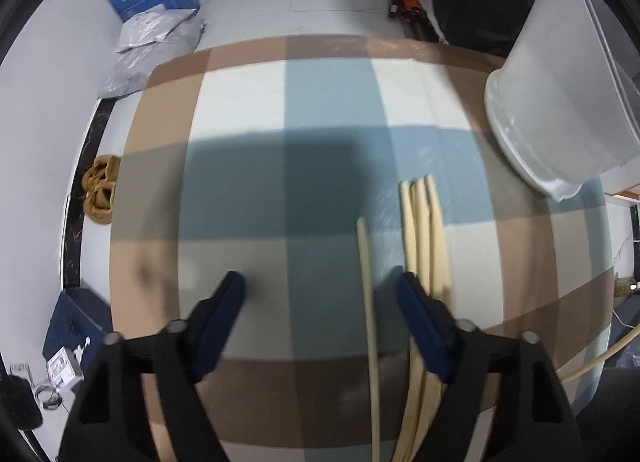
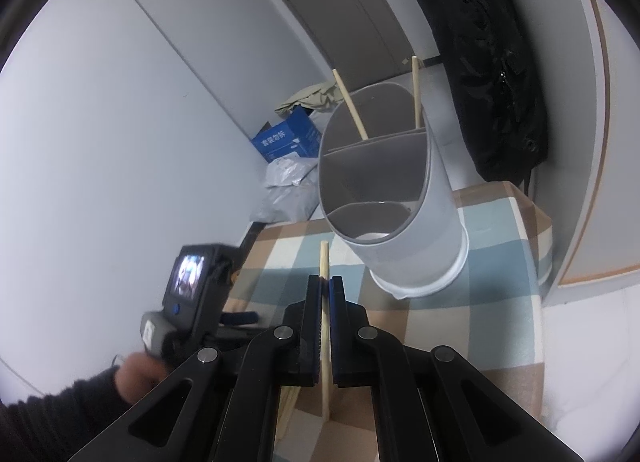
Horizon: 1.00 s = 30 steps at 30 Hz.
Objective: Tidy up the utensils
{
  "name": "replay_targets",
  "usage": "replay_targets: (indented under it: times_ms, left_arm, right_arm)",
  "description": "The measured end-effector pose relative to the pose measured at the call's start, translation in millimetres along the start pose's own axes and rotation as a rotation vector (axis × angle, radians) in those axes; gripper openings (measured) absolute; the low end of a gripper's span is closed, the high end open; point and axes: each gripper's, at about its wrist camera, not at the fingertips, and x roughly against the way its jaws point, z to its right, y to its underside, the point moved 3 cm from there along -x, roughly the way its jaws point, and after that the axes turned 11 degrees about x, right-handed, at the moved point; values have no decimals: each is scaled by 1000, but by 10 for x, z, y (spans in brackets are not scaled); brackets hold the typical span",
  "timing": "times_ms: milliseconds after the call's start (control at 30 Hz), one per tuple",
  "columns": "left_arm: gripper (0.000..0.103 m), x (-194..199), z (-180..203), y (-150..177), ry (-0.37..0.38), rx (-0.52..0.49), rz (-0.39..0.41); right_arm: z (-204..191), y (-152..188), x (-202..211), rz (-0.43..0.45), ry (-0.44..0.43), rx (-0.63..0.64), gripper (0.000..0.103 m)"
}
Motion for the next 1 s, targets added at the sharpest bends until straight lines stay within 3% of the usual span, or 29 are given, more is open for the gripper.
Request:
replay_targets:
  times_ms: [67, 100, 133, 200, 267, 367, 600, 767, 867, 1000]
  left_arm:
    - [53, 9, 22, -17, 11, -19, 1]
    - [40, 30, 60, -21, 12, -21, 2]
    - [20, 43, 75, -18, 12, -25, 5]
    - [1, 44, 127, -11, 13, -42, 0]
    - [0, 46, 140, -1, 1, -38, 0]
    - [0, 79, 117, 14, 57, -15, 7]
    - [0, 594, 27, 173, 163, 36, 170]
    - [0, 927, -106, 347, 173, 74, 292]
    - [0, 1052, -147, 382, 211, 81, 313]
    - [0, 1049, -140, 392, 233, 82, 307]
  right_arm:
    - [5, 5, 4, -1, 3, -3, 3]
    - [19, 5, 1, -2, 9, -2, 3]
    - [34, 4, -3, -2, 13, -3, 3]
    - [61, 2, -7, -2, 18, -8, 2]
    - [72, 7, -11, -3, 27, -10, 2]
    - [78, 6, -24, -8, 43, 4, 2]
    - [-18, 23, -7, 2, 66, 57, 2]
    - [-73, 109, -18, -21, 76, 69, 5]
    - [59, 219, -138, -106, 77, -1, 6]
    - [337, 379, -330, -210, 116, -111, 21]
